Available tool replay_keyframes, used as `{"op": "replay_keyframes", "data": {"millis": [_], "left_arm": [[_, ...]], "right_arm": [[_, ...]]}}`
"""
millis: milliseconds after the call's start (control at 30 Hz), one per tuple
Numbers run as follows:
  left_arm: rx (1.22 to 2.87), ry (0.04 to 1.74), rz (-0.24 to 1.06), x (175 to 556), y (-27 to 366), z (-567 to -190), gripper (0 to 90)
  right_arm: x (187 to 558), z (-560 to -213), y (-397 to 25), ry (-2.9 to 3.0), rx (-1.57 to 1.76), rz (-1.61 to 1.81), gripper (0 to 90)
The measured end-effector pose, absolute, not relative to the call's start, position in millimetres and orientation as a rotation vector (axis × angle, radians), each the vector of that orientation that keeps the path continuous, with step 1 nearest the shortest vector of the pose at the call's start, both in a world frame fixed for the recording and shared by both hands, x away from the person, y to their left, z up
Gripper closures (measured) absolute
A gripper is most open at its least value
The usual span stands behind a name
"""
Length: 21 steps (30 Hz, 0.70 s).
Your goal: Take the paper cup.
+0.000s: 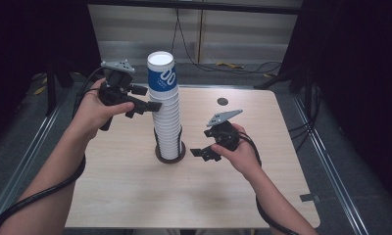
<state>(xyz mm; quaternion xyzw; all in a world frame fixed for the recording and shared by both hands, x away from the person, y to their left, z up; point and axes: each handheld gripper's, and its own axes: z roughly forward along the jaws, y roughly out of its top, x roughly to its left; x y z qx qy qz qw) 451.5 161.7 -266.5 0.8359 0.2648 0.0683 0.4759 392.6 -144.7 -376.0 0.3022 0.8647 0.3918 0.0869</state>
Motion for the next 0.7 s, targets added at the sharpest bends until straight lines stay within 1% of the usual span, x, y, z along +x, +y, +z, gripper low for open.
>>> {"op": "replay_keyframes", "data": {"millis": [133,700], "left_arm": [[2.034,0.646,0.163,455,162,-261,15.5],[2.047,0.611,0.186,463,141,-238,15.7]], "right_arm": [[396,-371,-140,2.572,0.896,1.173,13.7],[409,-348,-116,2.574,0.831,1.173,13.5]]}}
